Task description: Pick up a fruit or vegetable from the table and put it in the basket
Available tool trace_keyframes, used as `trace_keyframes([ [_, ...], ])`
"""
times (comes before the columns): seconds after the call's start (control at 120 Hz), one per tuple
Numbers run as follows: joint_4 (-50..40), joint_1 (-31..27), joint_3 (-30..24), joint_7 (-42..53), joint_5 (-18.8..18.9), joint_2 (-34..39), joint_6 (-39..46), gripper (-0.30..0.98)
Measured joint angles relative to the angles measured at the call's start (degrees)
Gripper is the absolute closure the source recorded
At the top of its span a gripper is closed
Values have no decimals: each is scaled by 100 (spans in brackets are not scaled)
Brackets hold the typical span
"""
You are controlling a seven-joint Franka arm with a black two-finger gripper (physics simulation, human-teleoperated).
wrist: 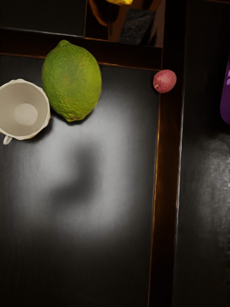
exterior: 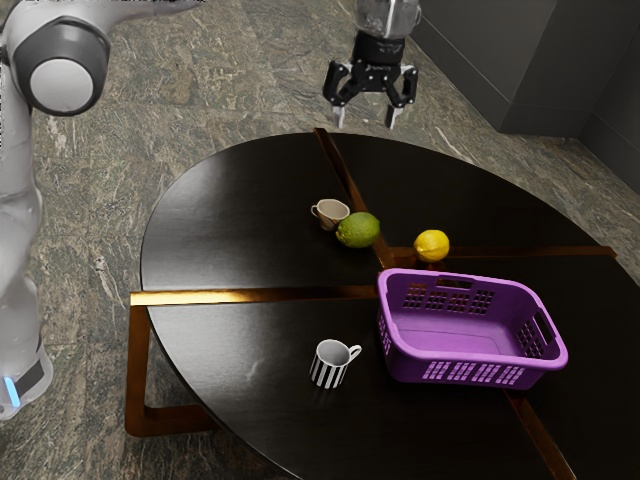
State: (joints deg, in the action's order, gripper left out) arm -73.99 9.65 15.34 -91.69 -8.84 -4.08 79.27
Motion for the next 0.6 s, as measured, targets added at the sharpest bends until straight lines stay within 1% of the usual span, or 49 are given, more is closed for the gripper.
trace_keyframes([
  [0.167, 7, -313, -96, -1056, -48, -132, 59, 0],
  [0.317, 2, -171, -178, -1684, -174, 170, 72, 0],
  [0.35, 1, -148, -177, -1756, -271, 158, 73, 0],
  [0.425, 4, -111, -186, -1797, -519, 69, 79, 0],
  [0.5, 5, -61, -246, -1636, -654, -65, 83, 0],
  [0.567, 24, 13, -235, -1152, -696, -236, 89, 0],
  [0.6, 117, 12, -217, -760, -623, -358, 93, 0],
])
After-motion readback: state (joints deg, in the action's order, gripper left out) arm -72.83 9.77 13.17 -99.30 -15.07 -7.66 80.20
